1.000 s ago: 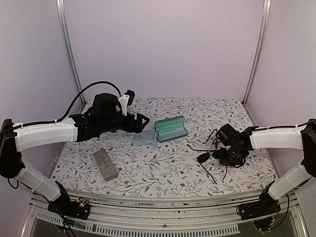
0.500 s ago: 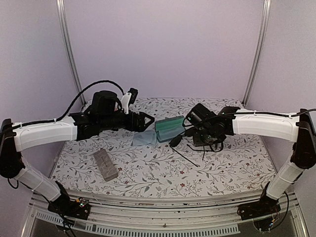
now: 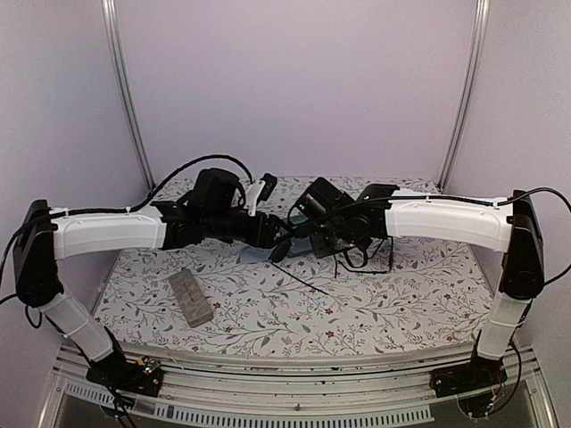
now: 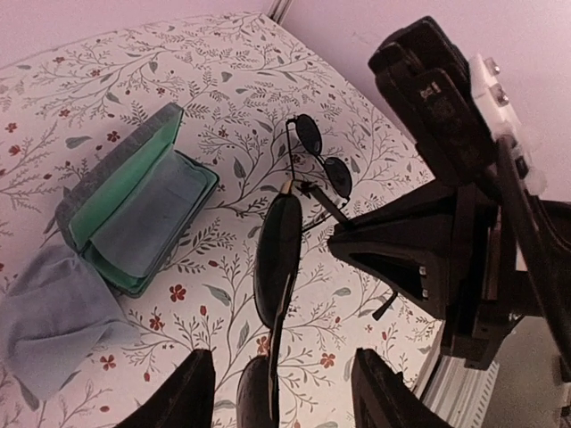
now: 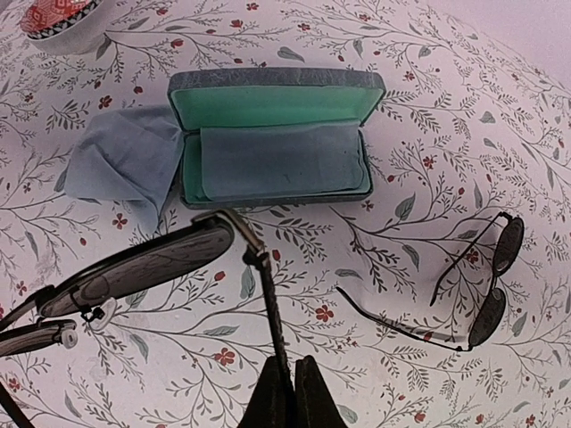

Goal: Organize the sunglasses
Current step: Fold the sunglasses.

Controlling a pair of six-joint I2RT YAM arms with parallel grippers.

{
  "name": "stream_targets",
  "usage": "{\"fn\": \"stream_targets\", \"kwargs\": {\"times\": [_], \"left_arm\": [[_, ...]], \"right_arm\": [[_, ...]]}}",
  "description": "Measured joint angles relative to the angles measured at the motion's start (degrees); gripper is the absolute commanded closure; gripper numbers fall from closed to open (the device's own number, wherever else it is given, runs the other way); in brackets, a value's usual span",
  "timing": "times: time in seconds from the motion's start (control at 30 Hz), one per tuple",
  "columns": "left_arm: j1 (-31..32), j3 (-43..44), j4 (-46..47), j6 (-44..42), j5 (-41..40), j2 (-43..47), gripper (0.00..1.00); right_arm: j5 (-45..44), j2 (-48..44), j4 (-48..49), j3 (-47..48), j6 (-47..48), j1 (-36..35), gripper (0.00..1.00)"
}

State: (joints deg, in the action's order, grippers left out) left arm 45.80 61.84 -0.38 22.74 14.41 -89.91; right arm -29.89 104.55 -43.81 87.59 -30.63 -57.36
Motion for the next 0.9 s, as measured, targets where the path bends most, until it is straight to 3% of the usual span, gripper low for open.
{"fn": "stream_targets", "kwargs": {"times": [0.2,0.6,0.9], "left_arm": [[0.2,4.1,-3.0,-0.3,0.7,-3.4,0.73],[0.2,6.3,-8.0,-1.7,-0.4,-5.7,0.73],[0.2,6.4,-9.6,-2.2,-1.4,-6.3,0.94]], "right_arm": [[0.0,1.3,0.7,1.3,1.6,-0.5,0.98],[0.2,1.8,1.0,1.4,2.2,-0.7,0.98],[0.7,1.8,1.9,2.0,2.4,-0.7,0.97]]}}
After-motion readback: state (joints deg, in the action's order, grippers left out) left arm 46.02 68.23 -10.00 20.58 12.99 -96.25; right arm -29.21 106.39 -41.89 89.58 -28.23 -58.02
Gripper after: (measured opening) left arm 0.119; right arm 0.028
